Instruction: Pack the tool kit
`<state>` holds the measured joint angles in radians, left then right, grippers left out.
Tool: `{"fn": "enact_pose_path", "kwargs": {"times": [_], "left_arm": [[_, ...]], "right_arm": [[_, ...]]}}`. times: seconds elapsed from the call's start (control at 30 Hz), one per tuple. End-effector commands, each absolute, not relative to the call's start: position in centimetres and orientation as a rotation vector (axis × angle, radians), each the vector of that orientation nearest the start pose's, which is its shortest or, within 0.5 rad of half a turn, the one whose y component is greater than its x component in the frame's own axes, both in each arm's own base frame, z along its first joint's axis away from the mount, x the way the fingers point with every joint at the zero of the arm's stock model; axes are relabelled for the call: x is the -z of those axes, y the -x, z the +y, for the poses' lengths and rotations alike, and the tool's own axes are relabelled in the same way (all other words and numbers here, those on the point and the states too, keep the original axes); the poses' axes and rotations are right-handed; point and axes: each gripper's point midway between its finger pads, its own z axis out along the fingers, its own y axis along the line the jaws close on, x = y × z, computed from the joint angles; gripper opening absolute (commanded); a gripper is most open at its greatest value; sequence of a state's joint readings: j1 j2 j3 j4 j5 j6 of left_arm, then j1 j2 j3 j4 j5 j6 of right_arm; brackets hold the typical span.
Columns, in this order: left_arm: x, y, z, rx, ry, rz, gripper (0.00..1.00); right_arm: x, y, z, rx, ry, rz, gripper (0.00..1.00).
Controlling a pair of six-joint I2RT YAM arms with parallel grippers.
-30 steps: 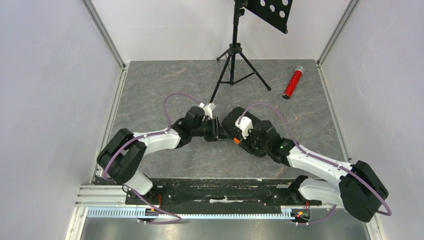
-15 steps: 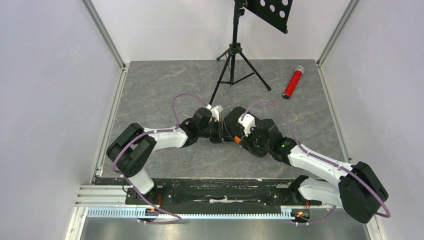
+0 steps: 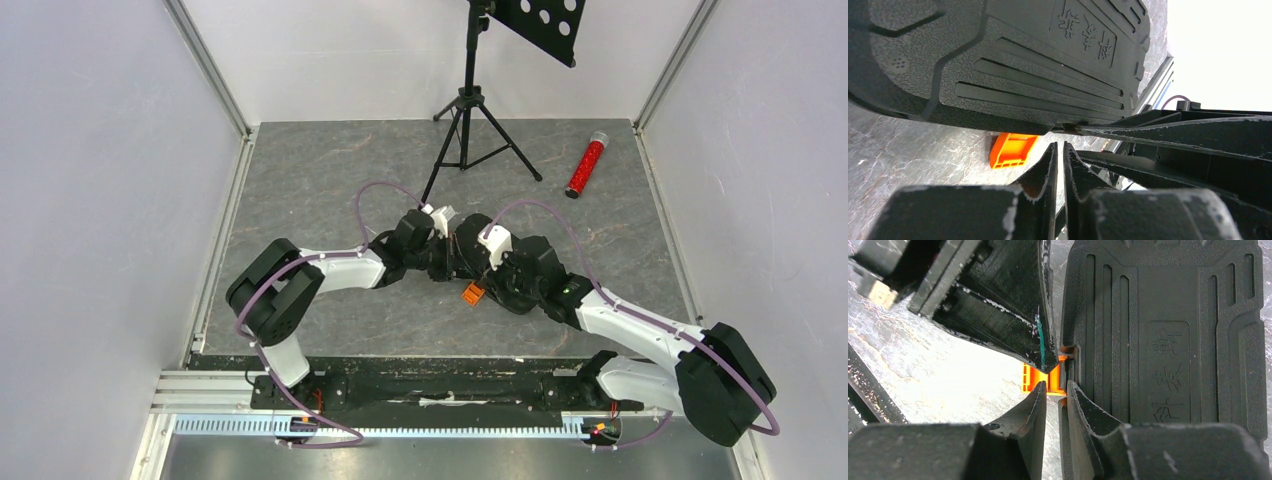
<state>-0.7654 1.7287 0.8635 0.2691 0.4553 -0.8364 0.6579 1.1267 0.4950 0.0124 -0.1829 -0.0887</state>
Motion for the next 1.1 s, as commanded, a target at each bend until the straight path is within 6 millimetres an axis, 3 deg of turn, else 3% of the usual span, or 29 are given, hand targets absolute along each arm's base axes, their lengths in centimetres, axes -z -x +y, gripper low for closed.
{"fn": "enact_pose_path", "kwargs": {"times": [0.0,0.17,0.3,0.43,0.53,0.7,0.8,0.87,1.07], "left_arm": [[-8.4,-23.7,-38.5,1.338,-0.242,2.452,0.10],[-8.5,-23.5,-38.5,1.324,-0.246,2.455,0.08],[-8.3,-23.8,-37.0,1.212,-0.244,2.462,0.20],[-6.6,-23.5,-35.2,1.093,-0.277,2.497,0.32],[-5.1,-23.7,-34.2,1.001,-0.314,2.498,0.39],[-4.9,-24.5,-34.8,0.979,-0.401,2.470,0.47],[-5.1,-24.4,-35.7,1.022,-0.445,2.457,0.49],[-5.1,-24.2,-36.0,1.039,-0.459,2.458,0.49],[-4.6,-23.3,-36.4,1.099,-0.455,2.492,0.50]], "right_arm": [[-9.3,-24.6,21.9,-0.503,0.862,1.984,0.24],[-9.3,-24.6,21.9,-0.502,0.881,1.980,0.26],[-9.8,-24.5,21.8,-0.489,0.912,1.959,0.32],[-11.7,-24.8,21.6,-0.466,0.906,1.898,0.37],[-14.0,-25.6,20.7,-0.403,0.860,1.830,0.52],[-15.9,-27.7,17.3,-0.208,0.690,1.809,0.98],[-16.4,-29.0,14.8,-0.105,0.559,1.835,0.98],[-16.7,-29.8,14.1,-0.102,0.527,1.846,0.98],[-14.5,-31.2,15.3,-0.235,0.611,1.973,0.98]]}}
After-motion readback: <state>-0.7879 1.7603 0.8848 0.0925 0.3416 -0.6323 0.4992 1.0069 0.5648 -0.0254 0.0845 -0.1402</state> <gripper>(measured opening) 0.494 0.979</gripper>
